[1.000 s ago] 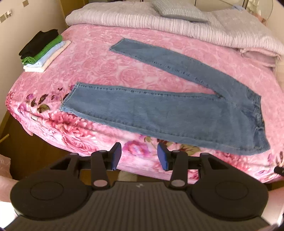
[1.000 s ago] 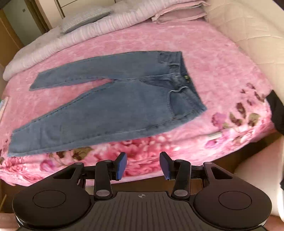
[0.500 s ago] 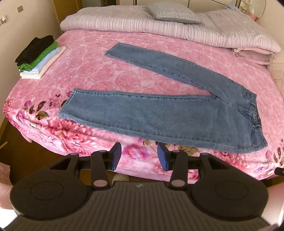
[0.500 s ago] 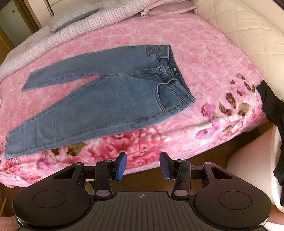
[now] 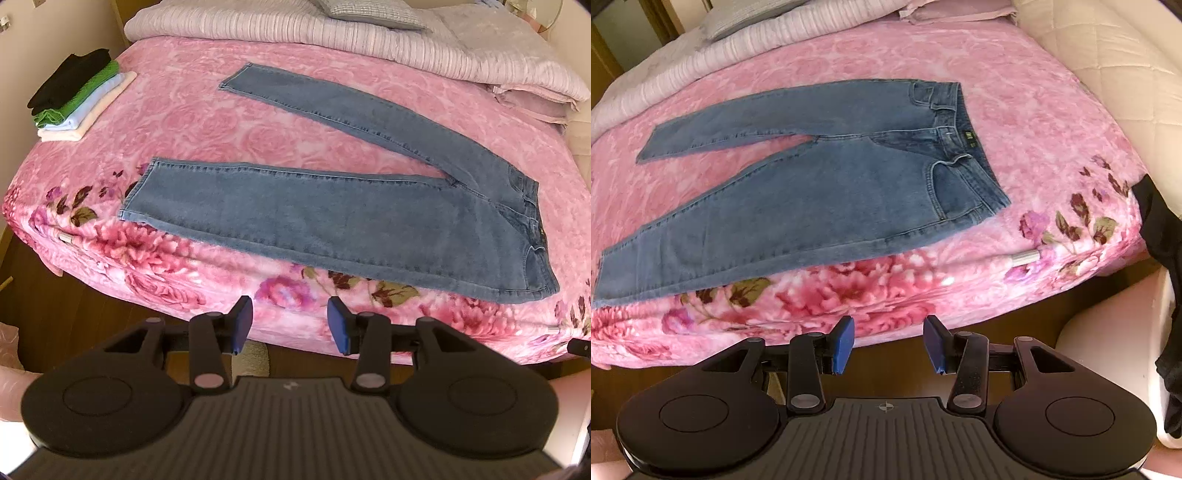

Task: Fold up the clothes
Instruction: 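Open both grippers and raise them above the flat jeans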

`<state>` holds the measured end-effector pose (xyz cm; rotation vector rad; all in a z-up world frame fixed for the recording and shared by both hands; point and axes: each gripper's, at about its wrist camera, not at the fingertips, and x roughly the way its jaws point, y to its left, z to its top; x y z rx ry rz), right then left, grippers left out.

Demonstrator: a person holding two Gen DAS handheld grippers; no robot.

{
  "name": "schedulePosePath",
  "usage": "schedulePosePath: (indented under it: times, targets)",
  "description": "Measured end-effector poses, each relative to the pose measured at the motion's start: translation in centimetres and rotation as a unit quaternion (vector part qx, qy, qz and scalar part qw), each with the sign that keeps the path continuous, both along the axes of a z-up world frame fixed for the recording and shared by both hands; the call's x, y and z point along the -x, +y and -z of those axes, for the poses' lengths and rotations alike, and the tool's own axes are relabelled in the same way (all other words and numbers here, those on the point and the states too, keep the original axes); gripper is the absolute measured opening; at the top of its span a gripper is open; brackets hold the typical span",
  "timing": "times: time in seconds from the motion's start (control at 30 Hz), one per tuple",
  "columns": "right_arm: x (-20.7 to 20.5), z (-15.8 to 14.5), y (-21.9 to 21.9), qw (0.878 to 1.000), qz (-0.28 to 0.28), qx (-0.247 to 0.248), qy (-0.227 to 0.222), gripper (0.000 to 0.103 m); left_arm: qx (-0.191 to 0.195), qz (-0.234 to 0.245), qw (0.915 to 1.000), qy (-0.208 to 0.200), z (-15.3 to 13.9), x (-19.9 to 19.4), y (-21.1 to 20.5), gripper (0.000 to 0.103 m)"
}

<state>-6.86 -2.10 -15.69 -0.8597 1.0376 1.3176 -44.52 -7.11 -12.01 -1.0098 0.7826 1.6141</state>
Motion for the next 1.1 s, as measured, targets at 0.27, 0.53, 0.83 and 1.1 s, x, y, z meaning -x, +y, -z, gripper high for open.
schedulePosePath:
  times: [0.27, 0.53, 0.83, 1.1]
  targets:
    - [2.6, -0.9, 0.5, 0.999, -0.035, -0.016, -0.012, 0.045, -0.004, -0.006, 1.0000, -0.004, -0.2, 1.0, -0.3, 0.040]
    - [5.3, -1.8, 0.4, 0.997, -0.074, -0.035, -0.014, 0.045, -0.003, -0.015, 0.9999, 0.002, -0.4, 1.5, -0.9, 0.040]
    - [7.5, -1.5, 0.6, 0.992, -0.117, -0.042, -0.007, 0.045, 0.004, -0.039, 0.9992, 0.012, -0.5, 2.2, -2.0, 0.040]
    - [8.6, -1.1, 0.9, 0.988, -0.147, -0.045, -0.002, 0.045, 0.005, -0.055, 0.9982, 0.023, -0.6, 2.5, -2.5, 0.040]
